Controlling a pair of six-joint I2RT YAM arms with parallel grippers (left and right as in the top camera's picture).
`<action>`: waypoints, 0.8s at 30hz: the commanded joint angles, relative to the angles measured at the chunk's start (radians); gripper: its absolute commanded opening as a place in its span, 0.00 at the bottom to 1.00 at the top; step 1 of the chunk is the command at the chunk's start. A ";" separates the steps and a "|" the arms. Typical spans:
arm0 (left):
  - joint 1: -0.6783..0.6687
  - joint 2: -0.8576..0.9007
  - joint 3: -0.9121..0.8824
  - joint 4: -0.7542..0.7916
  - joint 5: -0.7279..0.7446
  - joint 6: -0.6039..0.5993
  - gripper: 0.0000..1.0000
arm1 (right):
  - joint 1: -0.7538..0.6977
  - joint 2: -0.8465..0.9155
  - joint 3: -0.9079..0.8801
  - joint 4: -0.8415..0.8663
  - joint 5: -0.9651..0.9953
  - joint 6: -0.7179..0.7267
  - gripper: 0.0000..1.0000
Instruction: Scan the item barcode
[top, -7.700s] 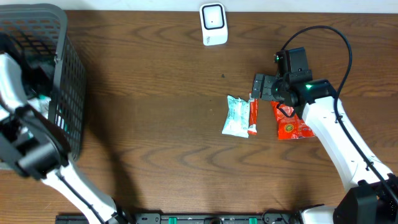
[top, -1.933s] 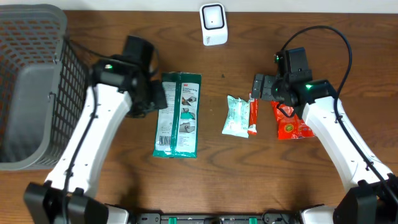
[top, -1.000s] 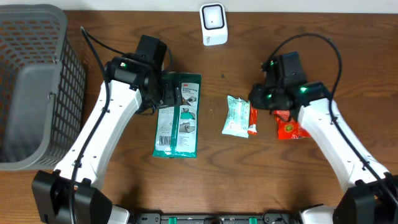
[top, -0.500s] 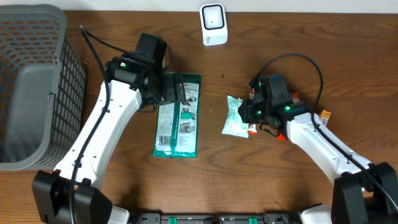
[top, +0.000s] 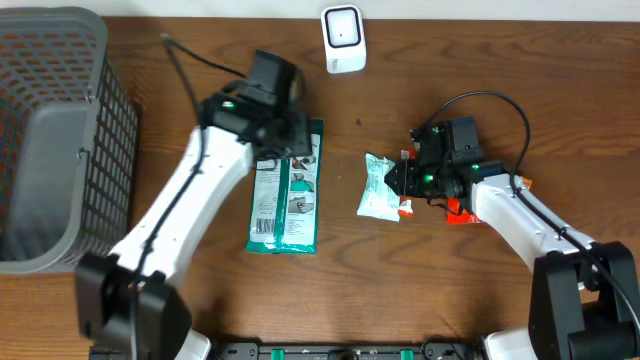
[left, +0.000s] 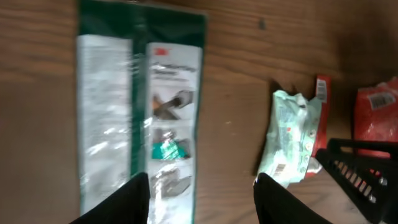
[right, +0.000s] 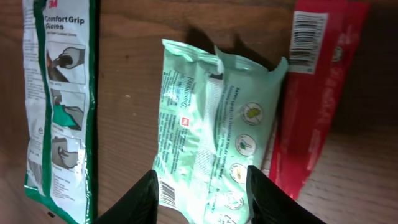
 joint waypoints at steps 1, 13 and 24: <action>-0.058 0.085 -0.006 0.054 0.068 0.019 0.49 | -0.005 0.036 0.002 0.002 -0.045 -0.037 0.41; -0.175 0.236 -0.006 0.117 0.174 0.063 0.40 | -0.018 0.074 0.001 -0.011 -0.056 -0.045 0.43; -0.193 0.325 -0.006 0.142 0.175 0.055 0.40 | -0.043 0.080 -0.012 -0.033 -0.056 -0.092 0.43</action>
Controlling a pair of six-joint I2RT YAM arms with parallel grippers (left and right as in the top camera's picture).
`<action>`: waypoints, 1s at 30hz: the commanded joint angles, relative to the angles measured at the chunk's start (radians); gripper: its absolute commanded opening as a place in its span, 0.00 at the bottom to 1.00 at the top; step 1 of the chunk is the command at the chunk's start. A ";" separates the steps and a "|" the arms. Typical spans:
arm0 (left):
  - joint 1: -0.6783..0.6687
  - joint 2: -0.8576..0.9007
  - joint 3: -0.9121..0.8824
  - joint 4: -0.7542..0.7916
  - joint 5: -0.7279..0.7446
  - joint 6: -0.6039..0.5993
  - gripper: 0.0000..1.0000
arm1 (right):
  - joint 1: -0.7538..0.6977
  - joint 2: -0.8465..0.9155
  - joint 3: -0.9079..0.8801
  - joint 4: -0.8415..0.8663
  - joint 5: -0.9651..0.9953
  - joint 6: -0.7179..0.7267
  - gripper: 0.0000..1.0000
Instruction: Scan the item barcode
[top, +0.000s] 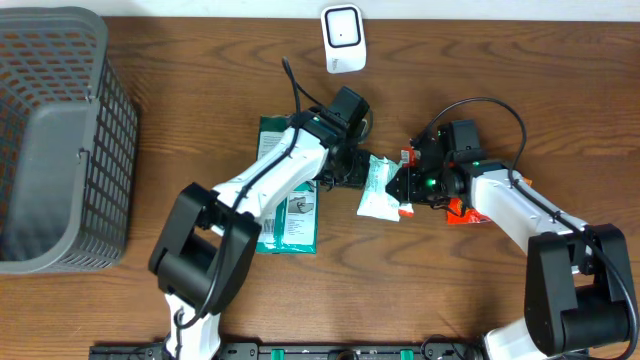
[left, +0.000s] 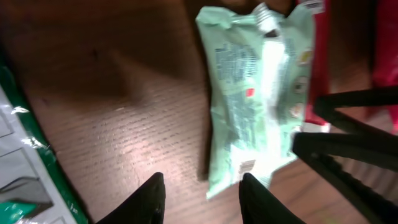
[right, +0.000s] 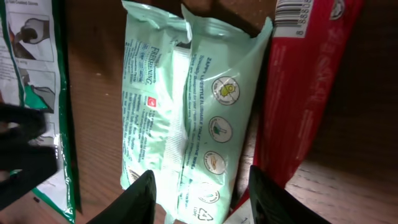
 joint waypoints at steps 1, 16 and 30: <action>-0.004 0.024 -0.006 0.006 0.013 0.003 0.40 | -0.004 0.014 -0.013 0.013 -0.006 -0.033 0.43; -0.046 0.032 -0.008 0.056 0.004 0.002 0.41 | 0.000 0.038 -0.018 0.047 0.003 -0.034 0.43; -0.045 0.139 -0.009 0.078 0.001 0.003 0.43 | 0.000 0.074 -0.018 0.043 -0.029 -0.029 0.44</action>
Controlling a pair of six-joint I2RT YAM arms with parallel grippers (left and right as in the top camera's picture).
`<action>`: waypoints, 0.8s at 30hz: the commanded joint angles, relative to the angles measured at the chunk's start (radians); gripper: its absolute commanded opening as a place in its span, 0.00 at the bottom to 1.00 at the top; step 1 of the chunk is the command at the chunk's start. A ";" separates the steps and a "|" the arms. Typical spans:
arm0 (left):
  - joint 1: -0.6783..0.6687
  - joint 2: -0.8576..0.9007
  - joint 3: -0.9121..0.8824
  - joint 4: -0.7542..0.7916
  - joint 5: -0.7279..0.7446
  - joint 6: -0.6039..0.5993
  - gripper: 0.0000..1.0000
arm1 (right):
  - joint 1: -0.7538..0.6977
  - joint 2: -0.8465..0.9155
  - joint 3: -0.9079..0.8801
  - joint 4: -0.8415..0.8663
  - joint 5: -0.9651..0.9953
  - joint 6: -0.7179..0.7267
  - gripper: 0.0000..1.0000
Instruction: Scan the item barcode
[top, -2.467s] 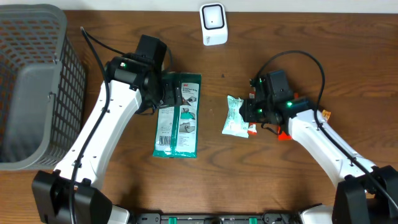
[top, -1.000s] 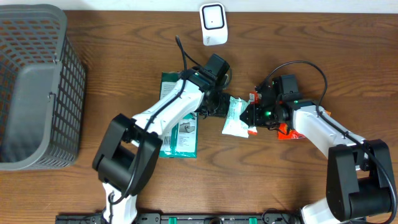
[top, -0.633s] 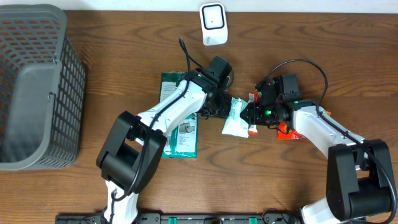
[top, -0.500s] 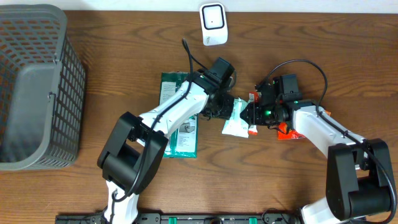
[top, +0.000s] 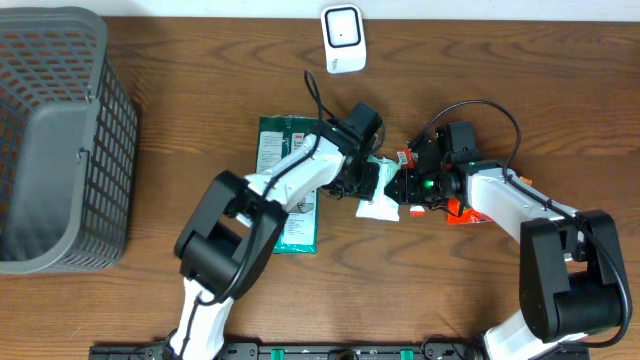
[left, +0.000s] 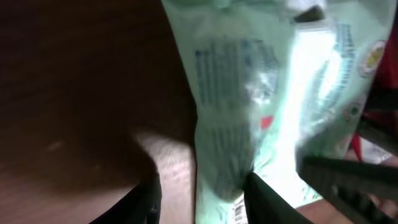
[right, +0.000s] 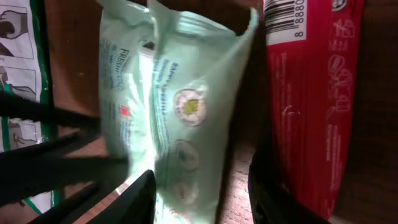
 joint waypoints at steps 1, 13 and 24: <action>0.003 0.029 -0.009 0.009 0.001 0.003 0.43 | 0.001 0.014 -0.010 -0.005 -0.025 -0.010 0.44; 0.003 0.031 -0.009 -0.005 -0.053 0.006 0.43 | 0.001 0.014 -0.017 0.004 -0.056 -0.009 0.47; 0.003 0.031 -0.009 -0.023 -0.097 0.006 0.43 | 0.002 0.014 -0.101 0.187 -0.145 0.063 0.38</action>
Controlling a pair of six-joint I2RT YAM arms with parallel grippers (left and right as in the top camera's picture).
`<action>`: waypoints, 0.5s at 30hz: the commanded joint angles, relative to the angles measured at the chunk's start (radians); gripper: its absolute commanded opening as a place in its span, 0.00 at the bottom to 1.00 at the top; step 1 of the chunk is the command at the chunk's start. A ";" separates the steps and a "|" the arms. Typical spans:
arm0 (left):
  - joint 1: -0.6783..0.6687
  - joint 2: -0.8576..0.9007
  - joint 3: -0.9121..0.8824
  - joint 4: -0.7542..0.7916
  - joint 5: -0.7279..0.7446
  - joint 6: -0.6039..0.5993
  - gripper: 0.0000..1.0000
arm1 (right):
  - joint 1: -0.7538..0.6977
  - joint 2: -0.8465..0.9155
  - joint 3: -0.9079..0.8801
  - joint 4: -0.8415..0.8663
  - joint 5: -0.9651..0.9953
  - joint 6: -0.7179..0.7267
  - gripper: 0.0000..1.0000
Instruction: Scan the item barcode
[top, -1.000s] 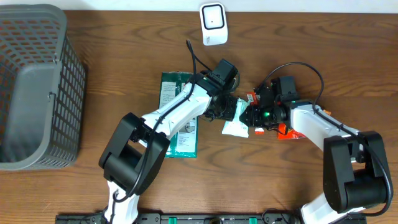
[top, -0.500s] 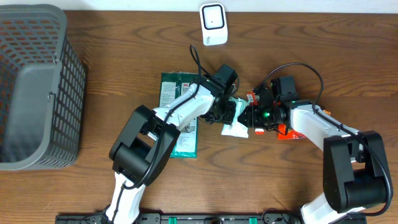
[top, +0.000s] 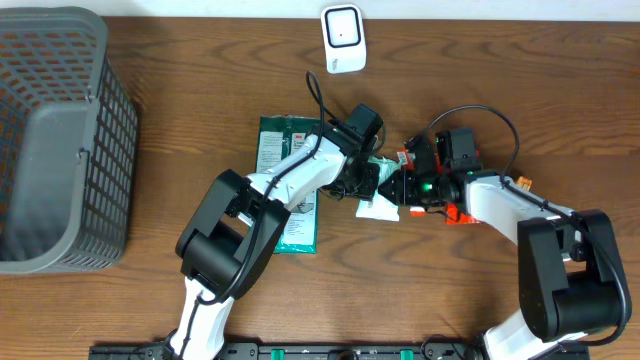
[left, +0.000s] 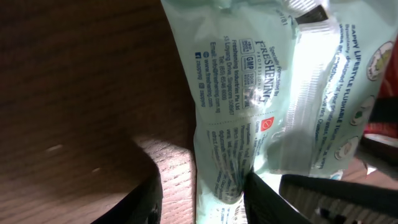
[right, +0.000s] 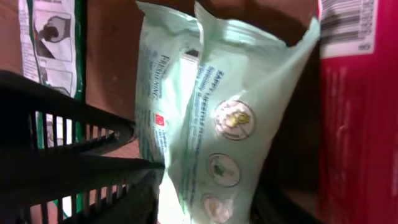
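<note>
A mint-green wipes pack (top: 378, 208) lies mid-table between the two grippers. In the left wrist view the pack (left: 249, 99) fills the frame, and my left gripper (left: 202, 202) stands open with its fingers either side of the pack's left fold. My right gripper (right: 205, 202) is also open, astride the pack's (right: 211, 112) near end from the other side. From above, the left gripper (top: 368, 182) and right gripper (top: 398, 186) almost meet over the pack. The white scanner (top: 342, 40) stands at the table's back edge.
A green glove packet (top: 283, 200) lies left of the wipes under the left arm. A red packet (right: 357, 112) with a barcode lies just right of the wipes. A grey mesh basket (top: 55, 140) fills the far left.
My right gripper has come closer onto the wipes pack, and the left gripper's finger now fills the left of its view. The left gripper holds its place. Both stay open.
My left gripper was over the glove packet while the right hovered open above the wipes. The left then moved right to the wipes pack and came down on its left side. Now both open grippers straddle the pack, which still lies on the table.
</note>
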 joint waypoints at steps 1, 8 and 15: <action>0.005 0.022 -0.010 -0.024 -0.087 0.006 0.43 | 0.002 0.013 -0.047 0.048 -0.044 0.043 0.37; 0.005 0.022 -0.010 -0.024 -0.087 0.006 0.43 | 0.019 0.013 -0.051 0.088 -0.042 0.042 0.33; 0.005 0.022 -0.010 -0.024 -0.086 0.006 0.43 | 0.069 0.013 -0.051 0.097 0.023 0.043 0.24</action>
